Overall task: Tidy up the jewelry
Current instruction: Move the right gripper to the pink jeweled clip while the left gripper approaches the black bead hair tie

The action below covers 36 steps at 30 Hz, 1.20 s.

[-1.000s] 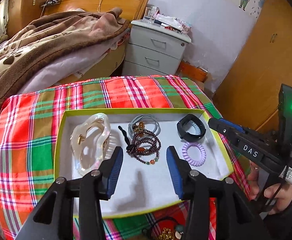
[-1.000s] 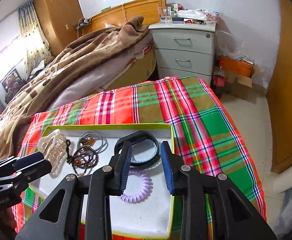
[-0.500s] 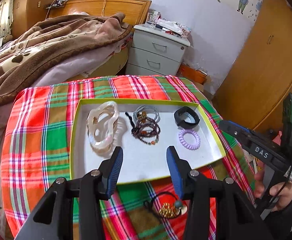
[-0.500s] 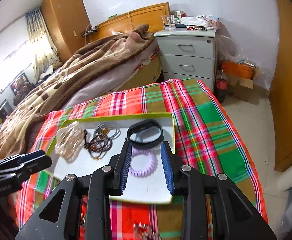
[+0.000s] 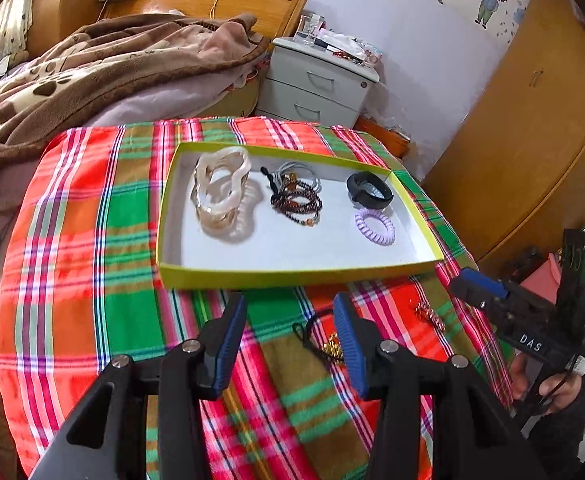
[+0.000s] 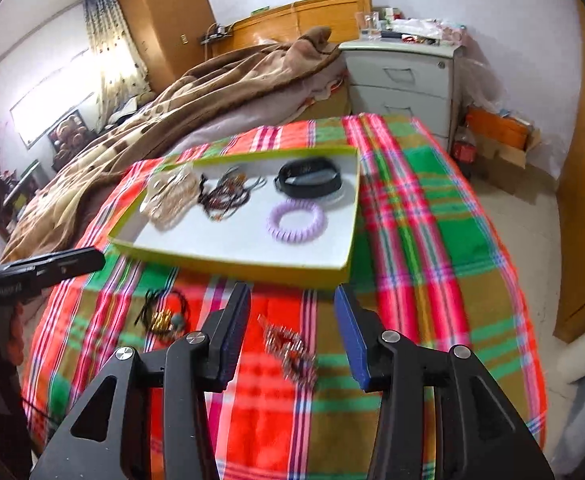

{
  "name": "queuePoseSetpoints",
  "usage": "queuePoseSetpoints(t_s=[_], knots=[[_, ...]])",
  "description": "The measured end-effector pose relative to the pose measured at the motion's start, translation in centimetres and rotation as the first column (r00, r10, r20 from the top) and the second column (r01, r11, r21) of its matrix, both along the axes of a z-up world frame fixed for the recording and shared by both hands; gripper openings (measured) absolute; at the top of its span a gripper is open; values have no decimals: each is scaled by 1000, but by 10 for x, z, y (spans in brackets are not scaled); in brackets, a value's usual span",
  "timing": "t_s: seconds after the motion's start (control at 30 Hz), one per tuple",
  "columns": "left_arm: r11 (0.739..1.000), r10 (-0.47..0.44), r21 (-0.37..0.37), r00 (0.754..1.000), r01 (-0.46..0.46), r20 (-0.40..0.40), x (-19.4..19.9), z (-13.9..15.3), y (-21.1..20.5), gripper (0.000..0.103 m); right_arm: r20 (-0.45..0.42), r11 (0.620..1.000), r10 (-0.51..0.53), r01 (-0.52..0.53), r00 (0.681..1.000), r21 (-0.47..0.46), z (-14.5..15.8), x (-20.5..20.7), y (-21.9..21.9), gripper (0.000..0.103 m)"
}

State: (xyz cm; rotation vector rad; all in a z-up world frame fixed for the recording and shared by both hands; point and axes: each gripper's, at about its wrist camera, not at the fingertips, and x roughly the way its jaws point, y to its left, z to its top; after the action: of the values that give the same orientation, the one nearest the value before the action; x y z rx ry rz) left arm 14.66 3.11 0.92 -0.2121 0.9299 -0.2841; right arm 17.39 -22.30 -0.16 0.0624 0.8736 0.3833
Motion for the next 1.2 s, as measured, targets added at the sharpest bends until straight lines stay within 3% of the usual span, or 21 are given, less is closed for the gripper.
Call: queuePoseSetpoints(t_s=[0.17,0.6,0.73,0.97,1.2], knots=[[1000,17,-3,1000,-17,-26,-5,-8,7,47,-39,998,42,-44,998,-52,-18,-5,9,45],[1000,22,-14,998,-23,-64,-5,-20,10,47,-86,997,61,-65,994,-41,-32,-5,11,44],[1000,15,-12,997,-16,-70,-5,-22,8,47,-86,998,47,-50,995,-35,-33,-5,7,24],[1000,10,-11,997,-11,-77,-4,-24,5,47,-71,1000,29,-28,997,4,-28,-10,-7,12],[1000,11,-9,996,-12,-86,-2,-27,4,47,-48,1000,-19,20,999,20,-22,-12,-20,8]])
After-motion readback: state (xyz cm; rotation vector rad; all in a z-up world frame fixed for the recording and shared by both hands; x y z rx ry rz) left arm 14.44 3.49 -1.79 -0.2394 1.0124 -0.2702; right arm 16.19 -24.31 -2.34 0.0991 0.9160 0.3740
